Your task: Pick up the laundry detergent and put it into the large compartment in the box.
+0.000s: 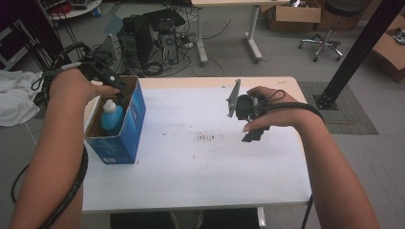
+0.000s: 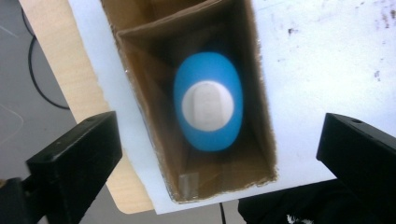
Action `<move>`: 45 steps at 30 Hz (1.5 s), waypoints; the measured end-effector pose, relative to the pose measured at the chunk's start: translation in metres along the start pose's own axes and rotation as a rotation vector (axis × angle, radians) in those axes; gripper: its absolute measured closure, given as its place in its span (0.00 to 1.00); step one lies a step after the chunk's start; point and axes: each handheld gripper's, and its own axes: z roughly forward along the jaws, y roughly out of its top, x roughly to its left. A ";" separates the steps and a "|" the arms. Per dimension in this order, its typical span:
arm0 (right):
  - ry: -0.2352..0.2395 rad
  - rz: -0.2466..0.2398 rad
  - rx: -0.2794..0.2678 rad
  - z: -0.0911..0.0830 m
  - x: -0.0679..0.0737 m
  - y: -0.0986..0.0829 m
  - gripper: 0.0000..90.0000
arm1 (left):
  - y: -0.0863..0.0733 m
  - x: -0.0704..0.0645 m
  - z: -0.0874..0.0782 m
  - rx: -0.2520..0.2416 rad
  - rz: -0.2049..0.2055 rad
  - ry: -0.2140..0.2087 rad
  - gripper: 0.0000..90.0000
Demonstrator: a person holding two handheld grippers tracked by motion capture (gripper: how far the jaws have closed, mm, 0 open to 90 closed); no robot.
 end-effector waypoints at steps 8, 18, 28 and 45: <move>-0.004 0.010 0.002 -0.002 0.000 -0.006 0.18 | 0.006 -0.017 -0.014 -0.036 0.092 -0.019 0.00; -0.004 0.016 -0.009 -0.003 0.001 -0.010 0.18 | 0.016 -0.048 -0.028 -0.065 0.354 -0.104 0.00; 0.002 0.044 0.004 -0.001 -0.003 -0.019 0.18 | 0.023 -0.089 -0.028 -0.051 0.653 -0.147 0.00; 0.015 0.044 0.010 0.000 -0.009 -0.021 0.18 | 0.019 -0.108 -0.014 -0.076 1.094 -0.159 0.00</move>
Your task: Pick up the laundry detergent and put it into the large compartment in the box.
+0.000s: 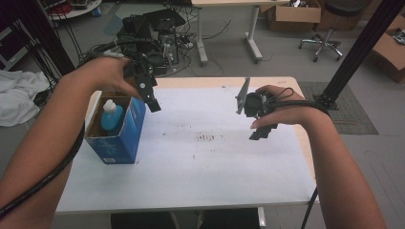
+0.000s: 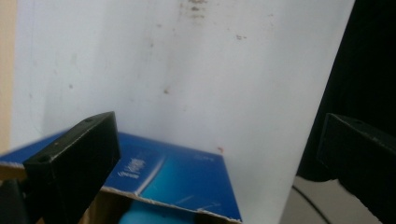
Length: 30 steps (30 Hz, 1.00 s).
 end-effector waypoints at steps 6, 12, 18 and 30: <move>0.005 -0.006 0.003 0.001 -0.003 0.004 0.18 | 0.006 -0.004 0.013 0.040 0.100 -0.001 0.00; 0.002 -0.008 0.008 0.000 -0.004 0.009 0.18 | 0.018 -0.008 0.029 0.093 0.161 -0.006 0.00; 0.006 -0.008 0.016 0.002 -0.003 0.008 0.18 | 0.030 -0.012 0.036 0.103 0.173 -0.010 0.00; 0.011 -0.008 0.018 0.002 -0.005 0.005 0.18 | 0.040 -0.014 0.036 0.098 0.172 -0.009 0.00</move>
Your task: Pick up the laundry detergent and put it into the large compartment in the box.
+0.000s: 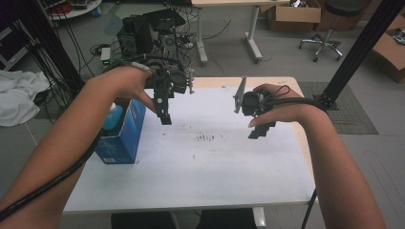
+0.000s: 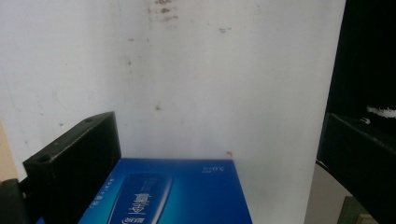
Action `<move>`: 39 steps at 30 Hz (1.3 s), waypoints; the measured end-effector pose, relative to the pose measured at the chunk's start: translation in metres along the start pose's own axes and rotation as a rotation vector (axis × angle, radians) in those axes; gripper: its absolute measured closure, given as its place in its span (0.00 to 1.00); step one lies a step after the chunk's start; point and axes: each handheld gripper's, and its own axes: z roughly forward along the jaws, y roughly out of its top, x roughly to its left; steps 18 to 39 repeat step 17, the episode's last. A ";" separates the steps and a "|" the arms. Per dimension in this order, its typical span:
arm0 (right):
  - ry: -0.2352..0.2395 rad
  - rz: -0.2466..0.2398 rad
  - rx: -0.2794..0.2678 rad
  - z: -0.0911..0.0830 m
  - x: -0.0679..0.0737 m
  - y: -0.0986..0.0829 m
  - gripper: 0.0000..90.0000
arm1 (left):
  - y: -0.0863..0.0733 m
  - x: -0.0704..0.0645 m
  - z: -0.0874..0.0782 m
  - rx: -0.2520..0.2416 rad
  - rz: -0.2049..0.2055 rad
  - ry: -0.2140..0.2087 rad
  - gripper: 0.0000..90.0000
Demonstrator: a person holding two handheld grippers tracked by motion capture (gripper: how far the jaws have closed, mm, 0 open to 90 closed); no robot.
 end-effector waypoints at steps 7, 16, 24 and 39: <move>0.001 0.007 0.008 0.000 0.000 -0.002 0.18 | -0.002 0.003 -0.001 -0.001 -0.002 0.000 0.00; -0.002 0.000 0.001 0.001 -0.002 0.001 0.18 | -0.004 0.006 0.000 -0.001 -0.006 -0.005 0.00; 0.000 0.007 0.006 0.001 -0.001 0.001 0.18 | -0.004 0.007 0.000 -0.004 -0.007 -0.003 0.00; 0.000 0.007 0.006 0.001 -0.001 0.001 0.18 | -0.004 0.007 0.000 -0.004 -0.007 -0.003 0.00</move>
